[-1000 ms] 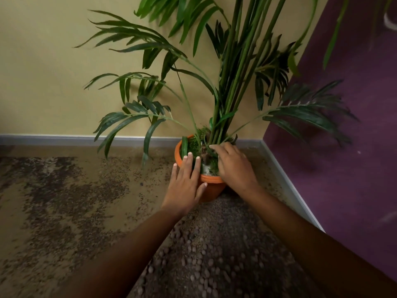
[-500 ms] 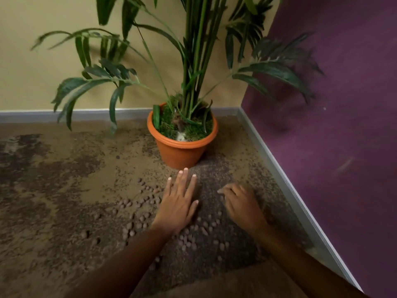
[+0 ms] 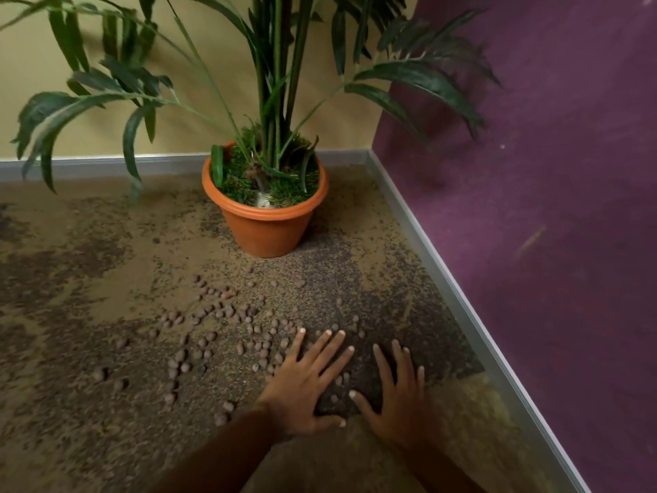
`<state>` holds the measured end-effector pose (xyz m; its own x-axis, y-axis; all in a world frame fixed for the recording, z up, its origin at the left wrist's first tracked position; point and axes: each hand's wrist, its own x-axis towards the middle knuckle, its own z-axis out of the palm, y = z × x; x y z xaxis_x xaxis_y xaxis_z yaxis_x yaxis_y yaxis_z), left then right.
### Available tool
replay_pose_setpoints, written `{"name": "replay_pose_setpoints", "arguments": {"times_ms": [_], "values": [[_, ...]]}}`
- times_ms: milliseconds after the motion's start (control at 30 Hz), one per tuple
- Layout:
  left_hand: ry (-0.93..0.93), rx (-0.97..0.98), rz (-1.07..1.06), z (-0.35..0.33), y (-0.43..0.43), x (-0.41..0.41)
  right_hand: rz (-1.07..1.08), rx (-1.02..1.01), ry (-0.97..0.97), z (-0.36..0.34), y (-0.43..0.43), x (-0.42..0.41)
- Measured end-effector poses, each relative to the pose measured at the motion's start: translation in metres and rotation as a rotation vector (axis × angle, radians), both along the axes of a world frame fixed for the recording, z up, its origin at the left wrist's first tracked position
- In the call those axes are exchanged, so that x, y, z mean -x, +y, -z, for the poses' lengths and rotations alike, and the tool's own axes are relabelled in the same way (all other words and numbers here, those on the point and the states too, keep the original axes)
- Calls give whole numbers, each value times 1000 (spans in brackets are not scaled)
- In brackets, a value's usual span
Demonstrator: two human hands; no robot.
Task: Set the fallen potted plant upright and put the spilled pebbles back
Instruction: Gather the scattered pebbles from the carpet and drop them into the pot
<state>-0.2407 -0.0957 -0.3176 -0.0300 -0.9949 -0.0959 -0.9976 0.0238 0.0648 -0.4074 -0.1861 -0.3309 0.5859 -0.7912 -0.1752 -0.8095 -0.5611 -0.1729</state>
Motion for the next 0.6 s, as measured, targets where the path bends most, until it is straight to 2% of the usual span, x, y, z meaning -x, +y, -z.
{"name": "replay_pose_setpoints", "arguments": {"times_ms": [200,333,433,500,600], "values": [[-4,30,-135,14,-7,8,-109,-13,26,4,-8,-11],[-17,37,-243,14,-14,3,-177,45,-79,15,-18,-25],[20,18,-357,18,-20,-5,-188,8,-86,20,-28,-39],[81,-12,-384,24,-21,-12,-210,11,-101,21,-36,-50],[63,-33,-377,30,-22,-22,-267,19,-73,16,-48,-67]]}}
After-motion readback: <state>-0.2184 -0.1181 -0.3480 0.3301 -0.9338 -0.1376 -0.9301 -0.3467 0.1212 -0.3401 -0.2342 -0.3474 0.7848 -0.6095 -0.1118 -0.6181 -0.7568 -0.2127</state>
